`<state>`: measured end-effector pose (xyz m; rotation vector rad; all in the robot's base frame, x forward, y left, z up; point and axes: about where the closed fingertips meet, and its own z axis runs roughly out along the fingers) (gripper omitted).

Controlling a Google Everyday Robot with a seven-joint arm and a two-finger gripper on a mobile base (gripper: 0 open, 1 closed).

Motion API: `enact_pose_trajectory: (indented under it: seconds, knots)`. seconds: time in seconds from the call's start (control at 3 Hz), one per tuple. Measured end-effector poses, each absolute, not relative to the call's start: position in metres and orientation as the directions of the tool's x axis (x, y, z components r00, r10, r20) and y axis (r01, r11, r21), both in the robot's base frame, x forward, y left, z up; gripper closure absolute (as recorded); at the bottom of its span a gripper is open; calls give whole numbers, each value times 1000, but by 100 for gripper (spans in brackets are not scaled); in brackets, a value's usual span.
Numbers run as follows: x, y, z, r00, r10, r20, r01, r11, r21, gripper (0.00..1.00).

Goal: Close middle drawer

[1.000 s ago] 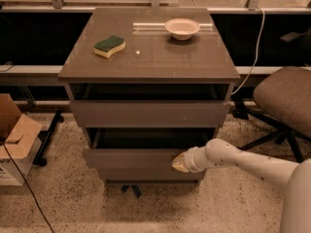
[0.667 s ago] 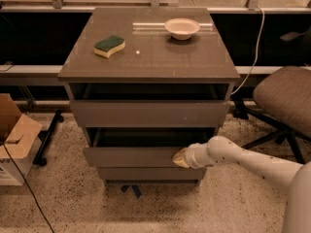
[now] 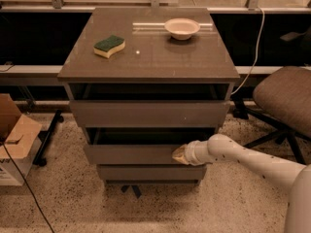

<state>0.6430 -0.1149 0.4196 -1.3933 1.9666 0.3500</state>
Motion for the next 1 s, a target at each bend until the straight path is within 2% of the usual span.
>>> enact_pose_trajectory:
  seconds: [0.33, 0.67, 1.0]
  knots:
    - [642, -113, 418, -184, -720, -669, -908, 385, -165, 16]
    - [642, -111, 417, -184, -720, -670, -909, 383, -162, 0]
    - [642, -111, 417, -184, -720, -670, -909, 383, -162, 0]
